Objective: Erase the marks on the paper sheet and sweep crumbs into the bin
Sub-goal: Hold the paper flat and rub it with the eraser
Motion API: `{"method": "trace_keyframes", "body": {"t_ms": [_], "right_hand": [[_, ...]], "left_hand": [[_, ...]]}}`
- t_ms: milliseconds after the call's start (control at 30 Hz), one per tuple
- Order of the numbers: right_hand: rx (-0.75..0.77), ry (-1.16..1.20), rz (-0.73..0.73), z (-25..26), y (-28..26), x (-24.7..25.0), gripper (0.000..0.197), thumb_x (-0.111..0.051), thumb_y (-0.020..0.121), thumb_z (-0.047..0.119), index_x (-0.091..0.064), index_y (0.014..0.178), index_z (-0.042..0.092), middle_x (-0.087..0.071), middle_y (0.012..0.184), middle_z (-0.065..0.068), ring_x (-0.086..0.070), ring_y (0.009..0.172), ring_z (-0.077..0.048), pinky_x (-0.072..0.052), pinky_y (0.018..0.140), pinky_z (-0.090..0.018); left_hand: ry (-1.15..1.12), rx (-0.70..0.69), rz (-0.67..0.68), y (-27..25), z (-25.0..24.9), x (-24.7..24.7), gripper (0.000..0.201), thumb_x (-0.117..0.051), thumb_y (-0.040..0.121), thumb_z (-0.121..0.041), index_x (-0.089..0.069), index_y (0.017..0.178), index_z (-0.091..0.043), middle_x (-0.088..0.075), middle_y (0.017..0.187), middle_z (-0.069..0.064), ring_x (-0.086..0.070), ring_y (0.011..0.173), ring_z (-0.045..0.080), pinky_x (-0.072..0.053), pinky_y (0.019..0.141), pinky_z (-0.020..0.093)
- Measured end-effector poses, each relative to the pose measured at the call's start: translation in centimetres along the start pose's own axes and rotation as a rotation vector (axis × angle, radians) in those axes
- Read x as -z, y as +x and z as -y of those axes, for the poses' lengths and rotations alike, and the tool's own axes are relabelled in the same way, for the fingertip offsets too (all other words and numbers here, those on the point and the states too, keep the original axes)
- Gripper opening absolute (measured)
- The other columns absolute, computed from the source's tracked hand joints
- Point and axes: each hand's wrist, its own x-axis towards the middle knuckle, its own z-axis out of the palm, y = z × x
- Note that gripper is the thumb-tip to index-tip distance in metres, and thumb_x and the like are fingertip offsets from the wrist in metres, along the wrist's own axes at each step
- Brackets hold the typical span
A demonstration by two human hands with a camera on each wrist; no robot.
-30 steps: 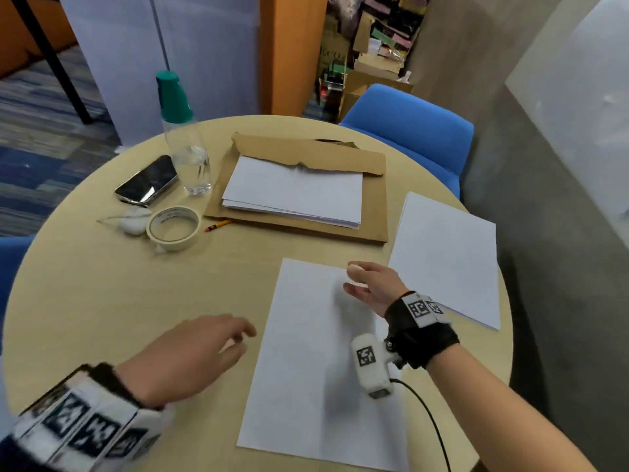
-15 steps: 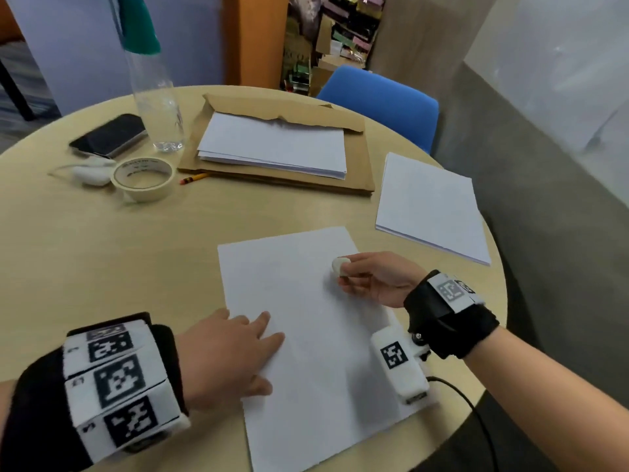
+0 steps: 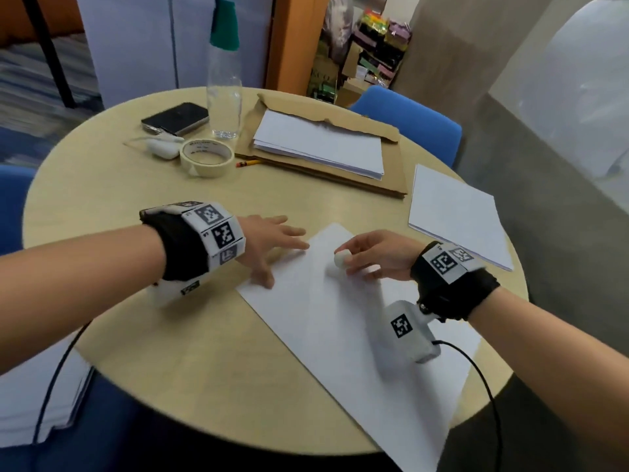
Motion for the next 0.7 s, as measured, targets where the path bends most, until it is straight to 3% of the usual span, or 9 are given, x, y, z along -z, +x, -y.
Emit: {"method": "trace_keyframes", "body": {"t_ms": [133,233,333,433,500,567,700], "right_hand": [[0.047,-0.070,0.033,1.1,0.7,-2.1,0.007,-0.066,0.084,0.005,-0.064,0.090,0.006,-0.064,0.075,-0.005,-0.060,0.057,-0.010,-0.050,0.052,-0.015],[0.056,-0.304,0.023,1.4,1.2,-3.7,0.010,-0.070,0.080,0.015,-0.066,0.082,0.007,-0.065,0.072,-0.008,-0.060,0.062,-0.017,-0.048,0.049,-0.017],[0.111,-0.395,-0.036,1.4,1.4,-4.3,0.012,-0.069,0.079,0.016,-0.065,0.075,0.005,-0.064,0.064,-0.008,-0.059,0.053,-0.016,-0.046,0.045,-0.016],[0.190,-0.450,-0.022,0.7,0.6,-5.2,0.020,-0.066,0.080,0.016,-0.066,0.077,-0.004,-0.061,0.056,-0.005,-0.055,0.044,-0.011,-0.044,0.043,-0.012],[0.222,-0.512,0.015,0.2,-0.3,-6.0,0.024,-0.065,0.081,0.019,-0.066,0.077,-0.005,-0.060,0.054,-0.003,-0.051,0.039,-0.008,-0.042,0.042,-0.010],[0.213,-0.532,0.025,0.3,-0.6,-5.8,0.024,-0.065,0.081,0.020,-0.067,0.077,-0.003,-0.060,0.054,-0.005,-0.051,0.040,-0.009,-0.041,0.041,-0.010],[0.174,-0.476,-0.150,1.0,0.7,-4.2,0.028,-0.065,0.077,0.018,-0.068,0.078,-0.010,-0.065,0.063,-0.014,-0.053,0.044,-0.014,-0.039,0.042,-0.011]], "left_hand": [[0.014,-0.048,0.082,0.3,-0.6,-0.1,0.092,-0.063,0.084,-0.042,0.000,0.149,-0.036,0.016,0.157,-0.013,0.020,0.145,0.019,0.003,0.116,0.049],[-0.039,-0.077,0.108,0.4,-0.9,0.4,0.095,-0.066,0.081,-0.039,-0.001,0.150,-0.036,0.013,0.158,-0.015,0.021,0.144,0.016,0.007,0.116,0.050],[-0.032,-0.090,0.059,0.7,-1.9,0.8,0.099,-0.071,0.073,-0.050,-0.015,0.150,-0.027,-0.005,0.159,-0.012,0.009,0.147,0.015,0.006,0.115,0.051],[0.081,-0.093,-0.015,1.2,-2.9,0.5,0.108,-0.073,0.064,-0.059,-0.020,0.147,-0.016,-0.020,0.152,-0.003,-0.015,0.144,0.016,0.003,0.115,0.051],[0.082,-0.084,-0.013,1.3,-2.7,0.0,0.114,-0.071,0.064,-0.062,-0.011,0.149,-0.016,-0.011,0.154,-0.003,-0.017,0.143,0.014,0.006,0.115,0.051],[0.059,-0.087,0.021,1.1,-2.2,-0.2,0.116,-0.067,0.069,-0.062,0.003,0.151,-0.019,0.003,0.158,-0.005,-0.006,0.146,0.013,0.010,0.114,0.051],[0.055,-0.102,0.074,1.0,-1.8,-0.6,0.117,-0.061,0.073,-0.064,0.017,0.149,-0.023,0.021,0.157,-0.007,0.018,0.145,0.013,0.014,0.113,0.049]]}}
